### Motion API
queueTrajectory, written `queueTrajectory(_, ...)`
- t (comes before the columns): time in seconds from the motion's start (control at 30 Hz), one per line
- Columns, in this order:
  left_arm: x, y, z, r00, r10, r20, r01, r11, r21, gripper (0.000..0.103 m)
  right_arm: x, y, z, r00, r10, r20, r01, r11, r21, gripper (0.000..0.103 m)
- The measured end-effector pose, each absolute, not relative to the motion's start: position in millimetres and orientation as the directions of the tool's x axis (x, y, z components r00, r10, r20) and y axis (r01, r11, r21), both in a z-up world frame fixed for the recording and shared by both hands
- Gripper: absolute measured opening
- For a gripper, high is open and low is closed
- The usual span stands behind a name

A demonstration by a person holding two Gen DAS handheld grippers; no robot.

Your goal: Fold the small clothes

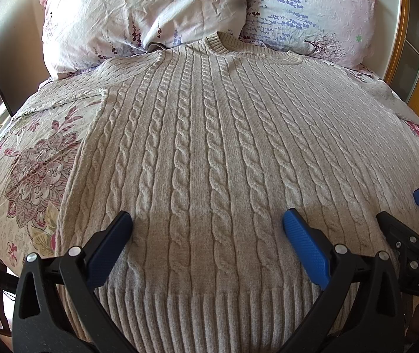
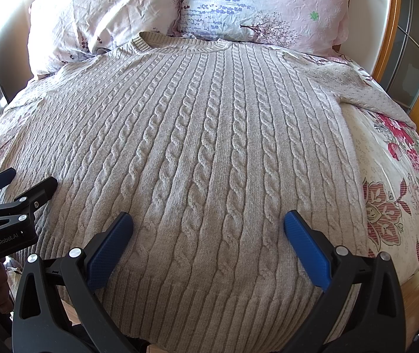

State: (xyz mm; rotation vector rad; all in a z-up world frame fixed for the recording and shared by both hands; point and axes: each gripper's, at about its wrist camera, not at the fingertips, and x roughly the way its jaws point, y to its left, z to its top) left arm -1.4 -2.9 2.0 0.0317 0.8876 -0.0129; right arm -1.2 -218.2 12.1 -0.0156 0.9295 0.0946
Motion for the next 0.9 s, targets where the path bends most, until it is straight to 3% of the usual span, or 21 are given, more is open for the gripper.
queueTrajectory(0.7,14.2,-4.1,5.8,0.578,-0.019,-0.816,0.065,0.998,0.023,0.101,11.8,-222.1,14.8,0.530,0.125,-0.839,-0.163,0.986,0.044,0.102)
queueTrajectory(0.9,22.9,-2.3,7.4,0.553,-0.036,-0.832,0.100,0.995,0.023,0.101,39.9,-264.0,30.1,0.545,0.153,-0.825,-0.062,0.988,0.143,0.102)
